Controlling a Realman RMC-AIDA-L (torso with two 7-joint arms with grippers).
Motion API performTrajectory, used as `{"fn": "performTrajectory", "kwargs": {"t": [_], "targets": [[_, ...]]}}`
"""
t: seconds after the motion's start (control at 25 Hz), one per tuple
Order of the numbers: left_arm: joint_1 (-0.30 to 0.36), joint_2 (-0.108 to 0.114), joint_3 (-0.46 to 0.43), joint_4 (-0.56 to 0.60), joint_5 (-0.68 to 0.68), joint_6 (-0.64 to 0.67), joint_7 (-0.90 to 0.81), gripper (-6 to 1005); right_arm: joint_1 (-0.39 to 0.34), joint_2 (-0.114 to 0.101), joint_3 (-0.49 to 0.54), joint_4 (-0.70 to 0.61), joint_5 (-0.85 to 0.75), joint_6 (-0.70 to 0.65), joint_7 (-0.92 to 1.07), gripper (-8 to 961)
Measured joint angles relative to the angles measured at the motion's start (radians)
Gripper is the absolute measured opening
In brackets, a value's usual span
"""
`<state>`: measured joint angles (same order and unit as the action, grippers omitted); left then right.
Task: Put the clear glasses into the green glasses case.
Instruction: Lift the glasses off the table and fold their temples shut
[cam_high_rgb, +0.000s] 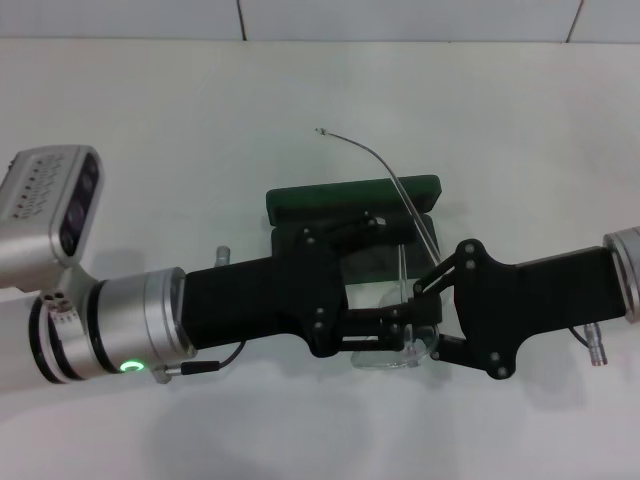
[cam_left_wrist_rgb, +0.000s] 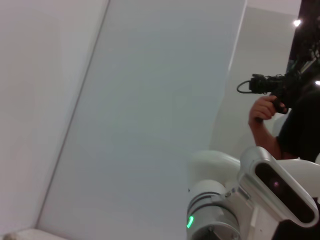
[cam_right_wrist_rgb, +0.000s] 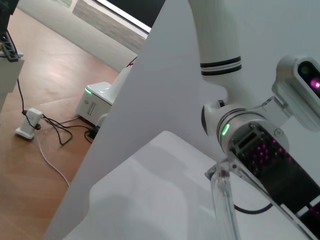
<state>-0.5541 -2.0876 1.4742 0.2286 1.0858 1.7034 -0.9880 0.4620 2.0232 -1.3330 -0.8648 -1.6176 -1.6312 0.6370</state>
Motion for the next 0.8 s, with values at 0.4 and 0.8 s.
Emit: {"fn": "performTrajectory", "kwargs": {"t": [0.4,0.8], "targets": [[-0.02,0.004,-0.003,0.008,0.038,-0.011,-0.049,875,-0.005,-0.001,0.002,0.004,0.0,-0.015,-0.009,121],[0.047,0.02,-0.091,0.046,-0.016,0.021,-0.043,875,-0.023,-0.005,0.008,0.003,-0.001,-0.044,-0.023,121]]}}
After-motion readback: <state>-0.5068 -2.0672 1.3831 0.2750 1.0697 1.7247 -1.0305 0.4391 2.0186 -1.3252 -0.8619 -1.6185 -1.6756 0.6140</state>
